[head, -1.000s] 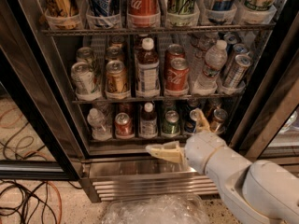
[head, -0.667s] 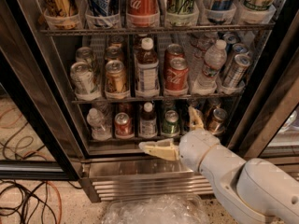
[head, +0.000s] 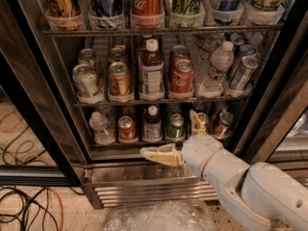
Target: Pick coke can from bottom shelf of fridge
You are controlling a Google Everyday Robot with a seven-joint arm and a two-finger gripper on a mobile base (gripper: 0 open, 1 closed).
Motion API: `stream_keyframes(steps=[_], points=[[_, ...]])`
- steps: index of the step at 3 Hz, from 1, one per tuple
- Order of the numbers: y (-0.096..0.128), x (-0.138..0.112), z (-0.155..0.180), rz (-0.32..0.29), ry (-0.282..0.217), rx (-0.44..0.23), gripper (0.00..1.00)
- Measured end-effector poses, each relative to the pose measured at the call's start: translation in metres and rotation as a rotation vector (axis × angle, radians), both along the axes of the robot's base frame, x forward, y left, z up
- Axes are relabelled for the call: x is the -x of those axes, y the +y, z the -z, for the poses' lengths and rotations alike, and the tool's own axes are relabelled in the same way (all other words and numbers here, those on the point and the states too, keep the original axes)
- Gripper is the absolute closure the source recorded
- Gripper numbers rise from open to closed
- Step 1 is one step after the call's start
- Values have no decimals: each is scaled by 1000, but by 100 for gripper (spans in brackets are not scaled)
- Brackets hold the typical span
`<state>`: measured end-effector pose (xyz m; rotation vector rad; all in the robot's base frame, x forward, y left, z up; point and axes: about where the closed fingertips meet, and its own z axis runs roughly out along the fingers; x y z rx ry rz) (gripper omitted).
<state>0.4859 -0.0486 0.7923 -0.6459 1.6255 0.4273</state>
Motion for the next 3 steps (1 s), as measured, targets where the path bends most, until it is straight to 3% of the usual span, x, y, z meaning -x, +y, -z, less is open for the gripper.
stream_keyframes(steps=[1, 3], points=[[21, 5, 13, -46, -24, -20, 0], [62, 20, 39, -48, -140, -59, 0]])
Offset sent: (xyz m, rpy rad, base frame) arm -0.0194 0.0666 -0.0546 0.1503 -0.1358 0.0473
